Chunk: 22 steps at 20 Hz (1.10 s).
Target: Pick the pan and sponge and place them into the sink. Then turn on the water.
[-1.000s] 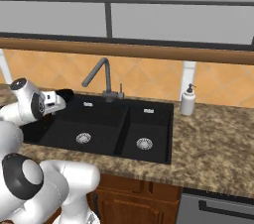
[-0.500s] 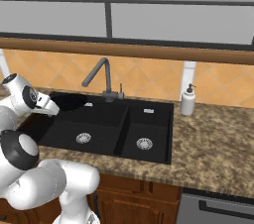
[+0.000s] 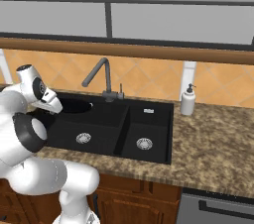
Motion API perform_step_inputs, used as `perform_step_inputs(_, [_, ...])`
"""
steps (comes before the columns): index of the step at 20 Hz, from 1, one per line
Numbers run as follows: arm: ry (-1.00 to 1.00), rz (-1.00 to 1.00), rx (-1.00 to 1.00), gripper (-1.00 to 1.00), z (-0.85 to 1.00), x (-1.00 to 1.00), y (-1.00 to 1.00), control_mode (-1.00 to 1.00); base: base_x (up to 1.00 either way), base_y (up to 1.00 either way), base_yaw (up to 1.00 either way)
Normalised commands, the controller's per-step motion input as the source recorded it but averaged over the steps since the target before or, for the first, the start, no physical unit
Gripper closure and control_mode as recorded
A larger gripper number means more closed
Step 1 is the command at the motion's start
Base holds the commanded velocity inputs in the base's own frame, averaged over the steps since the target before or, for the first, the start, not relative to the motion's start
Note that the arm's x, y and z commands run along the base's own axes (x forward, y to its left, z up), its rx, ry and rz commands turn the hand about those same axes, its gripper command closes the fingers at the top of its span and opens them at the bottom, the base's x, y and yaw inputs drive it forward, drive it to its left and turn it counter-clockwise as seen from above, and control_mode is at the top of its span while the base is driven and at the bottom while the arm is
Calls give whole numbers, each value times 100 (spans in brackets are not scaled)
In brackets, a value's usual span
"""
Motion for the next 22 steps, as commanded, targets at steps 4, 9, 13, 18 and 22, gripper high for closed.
perform_step_inputs(4, [0,-38,0,100,-40,0,0,-100,0,0,0])
perform_step_inputs(9, [3,-47,0,100,-32,0,0,-100,0,0,0])
perform_step_inputs(13, [7,-52,0,100,-28,0,0,-100,0,0,0])
perform_step_inputs(18, [7,-45,0,100,-14,3,0,-100,0,0,0])
perform_step_inputs(22, [4,-27,0,100,-9,9,0,-100,0,0,0])
